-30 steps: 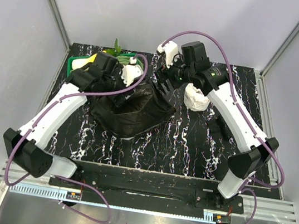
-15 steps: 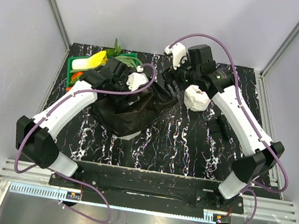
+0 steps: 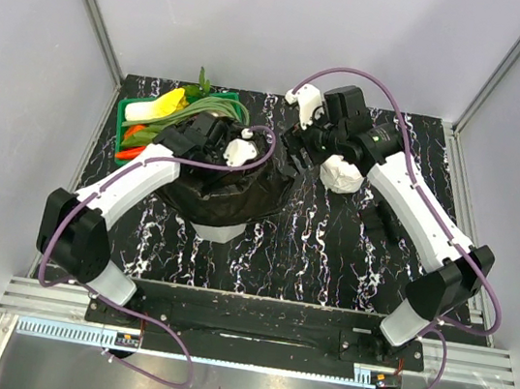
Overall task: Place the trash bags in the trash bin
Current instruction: Place the trash bag in the trash bin.
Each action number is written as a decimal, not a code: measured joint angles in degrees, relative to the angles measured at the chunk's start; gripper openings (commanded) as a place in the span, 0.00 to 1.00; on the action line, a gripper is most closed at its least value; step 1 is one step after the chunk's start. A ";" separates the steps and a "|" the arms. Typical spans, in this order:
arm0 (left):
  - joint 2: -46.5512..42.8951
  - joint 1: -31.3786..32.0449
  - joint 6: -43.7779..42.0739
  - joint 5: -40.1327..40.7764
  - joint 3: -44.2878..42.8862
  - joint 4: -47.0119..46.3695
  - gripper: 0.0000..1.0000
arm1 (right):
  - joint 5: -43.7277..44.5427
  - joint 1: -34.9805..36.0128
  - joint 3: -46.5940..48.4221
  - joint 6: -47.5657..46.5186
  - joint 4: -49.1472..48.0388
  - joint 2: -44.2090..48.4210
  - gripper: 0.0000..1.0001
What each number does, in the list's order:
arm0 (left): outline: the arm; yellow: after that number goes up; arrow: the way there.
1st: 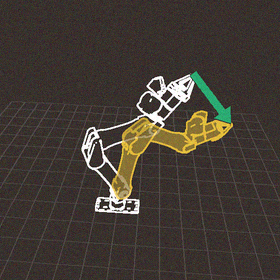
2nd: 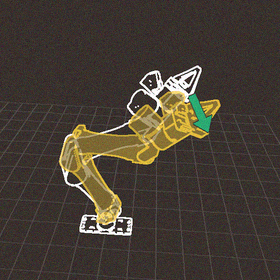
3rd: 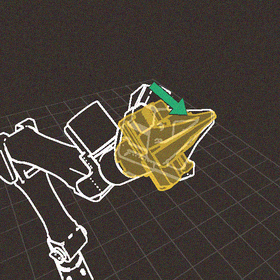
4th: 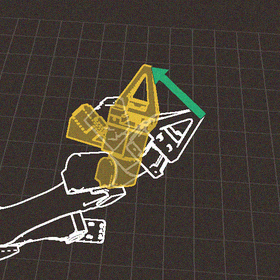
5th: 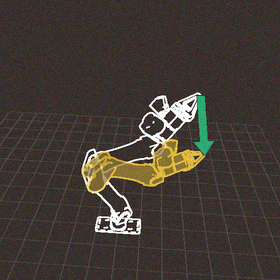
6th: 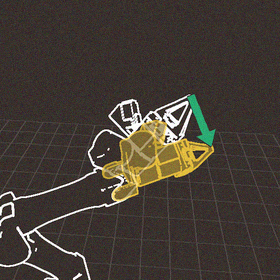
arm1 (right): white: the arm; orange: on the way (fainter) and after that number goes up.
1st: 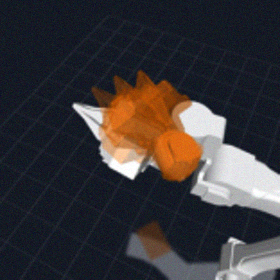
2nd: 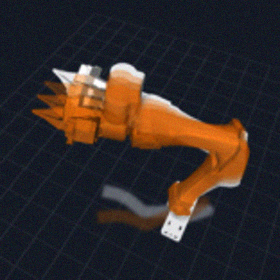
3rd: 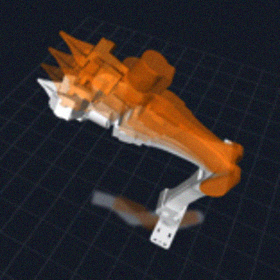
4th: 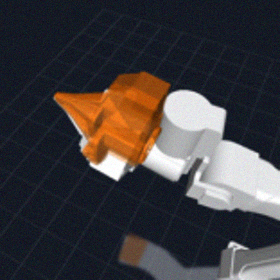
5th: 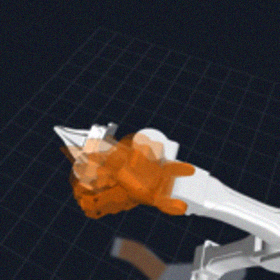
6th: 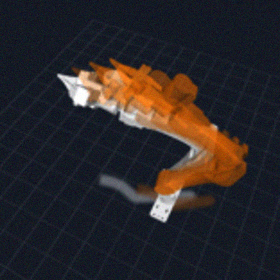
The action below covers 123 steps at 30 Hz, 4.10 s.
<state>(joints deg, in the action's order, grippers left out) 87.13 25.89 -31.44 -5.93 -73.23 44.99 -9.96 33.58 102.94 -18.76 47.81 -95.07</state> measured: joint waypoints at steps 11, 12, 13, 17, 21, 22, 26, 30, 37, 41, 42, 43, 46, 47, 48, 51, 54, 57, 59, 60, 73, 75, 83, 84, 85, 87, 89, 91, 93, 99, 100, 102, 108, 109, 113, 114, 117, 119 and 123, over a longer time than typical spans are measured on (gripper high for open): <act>0.04 0.07 -0.22 0.37 3.91 -3.50 0.99 | -0.04 0.00 -1.18 0.00 -0.22 0.28 0.84; 0.07 0.11 -0.24 0.44 4.39 -3.87 0.99 | -0.04 0.00 -1.27 0.00 -0.24 0.28 0.84; 0.11 0.13 -0.24 0.44 4.68 -4.02 0.99 | -0.04 0.00 -1.38 0.00 -0.28 0.28 0.84; 0.28 0.15 -0.26 0.50 5.51 -4.55 0.99 | -0.07 0.00 -1.90 0.00 -0.46 0.28 0.84; 0.42 0.15 -0.26 0.57 5.86 -5.18 0.99 | -0.11 0.00 -2.71 0.00 -0.72 0.28 0.84; 0.44 0.15 -0.24 0.57 6.01 -5.31 0.99 | -0.11 0.00 -3.02 0.00 -0.81 0.28 0.84; 0.79 0.15 -0.24 0.59 6.67 -5.66 0.99 | -0.11 0.00 -3.76 -0.02 -0.92 0.28 0.84; 1.64 0.22 -0.24 0.61 7.15 -6.01 0.99 | -0.11 0.00 -3.76 -0.04 -1.16 0.28 0.84; 1.99 0.26 -0.24 0.76 7.69 -6.58 0.99 | -0.09 0.00 -3.76 -0.07 -1.27 0.28 0.84; 1.97 0.26 -0.22 0.79 8.74 -7.32 0.99 | -0.11 0.00 -3.76 -0.07 -1.29 0.28 0.84; 1.86 0.26 -0.22 0.79 9.16 -7.48 0.99 | -0.11 0.00 -3.76 -0.07 -1.29 0.28 0.84; 1.73 0.26 -0.22 0.79 9.44 -7.39 0.99 | -0.09 0.00 -3.76 -0.07 -1.31 0.28 0.84; 0.63 0.26 -0.20 0.76 10.88 -7.50 0.99 | -0.11 0.00 -3.76 -0.09 -1.33 0.28 0.84; 0.15 0.26 -0.20 0.74 11.32 -7.37 0.99 | -0.11 0.00 -3.76 -0.09 -1.38 0.28 0.84; -0.46 0.26 -0.20 0.74 11.78 -7.30 0.99 | -0.11 0.00 -3.76 -0.09 -1.40 0.28 0.84; -1.60 0.26 -0.11 0.72 12.37 -6.71 0.99 | -0.15 0.00 -3.76 -0.09 -1.44 0.28 0.84; -1.97 0.26 -0.07 0.70 12.59 -6.03 0.99 | -0.20 0.00 -3.76 -0.07 -1.44 0.28 0.84; -1.97 0.24 -0.02 0.66 12.68 -5.66 0.99 | -0.20 0.00 -3.76 -0.07 -1.46 0.28 0.84; -1.97 0.24 -0.04 0.66 12.74 -5.53 0.99 | -0.20 0.00 -3.76 -0.07 -1.46 0.28 0.84; -1.92 0.24 -0.04 0.66 12.74 -5.46 0.99 | -0.20 0.00 -3.76 -0.07 -1.46 0.28 0.84; 0.85 0.24 -0.26 0.35 12.90 -5.20 0.99 | -0.17 0.00 -4.31 -0.07 -1.57 0.28 0.84; 0.87 0.26 -0.26 0.37 12.90 -5.22 0.99 | -0.15 0.00 -4.39 -0.07 -1.60 0.28 0.84; 0.90 0.26 -0.26 0.37 13.86 -5.77 0.99 | -0.17 0.00 -4.39 -0.07 -1.64 0.28 0.84; 1.01 0.26 -0.26 0.35 13.88 -5.81 0.99 | -0.17 0.00 -4.39 -0.07 -1.64 0.28 0.84; 1.11 0.26 -0.28 0.35 13.94 -5.88 0.99 | -0.17 0.00 -4.39 -0.07 -1.64 0.28 0.84; 1.22 0.26 -0.33 0.35 14.23 -6.14 0.99 | -0.17 0.00 -4.42 -0.07 -1.64 0.28 0.84; 1.25 0.26 -0.44 0.33 14.40 -6.34 0.99 | -0.17 0.00 -4.42 -0.07 -1.66 0.28 0.84; 1.38 0.28 -0.48 0.31 14.45 -6.40 0.99 | -0.17 0.00 -4.50 -0.07 -1.64 0.28 0.84; 1.62 0.31 -0.52 0.22 14.45 -6.43 0.99 | -0.17 0.00 -4.61 -0.07 -1.66 0.28 0.84; 3.04 0.33 -0.70 0.13 14.45 -6.32 0.99 | -0.15 0.00 -4.76 -0.09 -1.66 0.28 0.84; 3.23 0.35 -0.72 0.13 14.45 -6.29 0.99 | -0.15 0.00 -4.79 -0.09 -1.66 0.28 0.84; 3.43 0.35 -0.74 0.07 14.45 -6.27 0.99 | -0.15 0.00 -4.83 -0.11 -1.66 0.28 0.84; 4.13 0.35 -1.09 -0.39 14.27 -6.14 0.99 | -0.13 0.00 -5.01 -0.35 -1.66 0.28 0.84; 4.44 0.35 -1.14 -0.50 14.08 -6.01 0.99 | -0.15 0.00 -5.03 -0.37 -1.66 0.28 0.84; 5.68 0.33 -1.53 -1.46 14.01 -5.97 0.99 | -0.13 0.00 -5.05 -0.48 -1.66 0.28 0.84; 6.03 0.24 -1.53 -1.75 14.03 -5.99 0.99 | -0.13 0.00 -5.07 -0.48 -1.66 0.28 0.84; 6.43 0.02 -1.68 -2.51 14.08 -6.05 0.99 | -0.13 0.00 -5.14 -0.50 -1.64 0.28 0.84; 6.34 0.00 -1.68 -2.62 14.10 -6.10 0.99 | -0.13 0.00 -5.14 -0.52 -1.66 0.28 0.84; 5.60 0.07 -1.60 -2.64 14.51 -6.40 0.99 | -0.11 0.00 -5.14 -0.57 -1.66 0.28 0.84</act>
<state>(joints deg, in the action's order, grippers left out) 92.73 25.96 -33.04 -8.58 -58.72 38.59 -10.07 33.58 97.80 -19.33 46.15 -94.78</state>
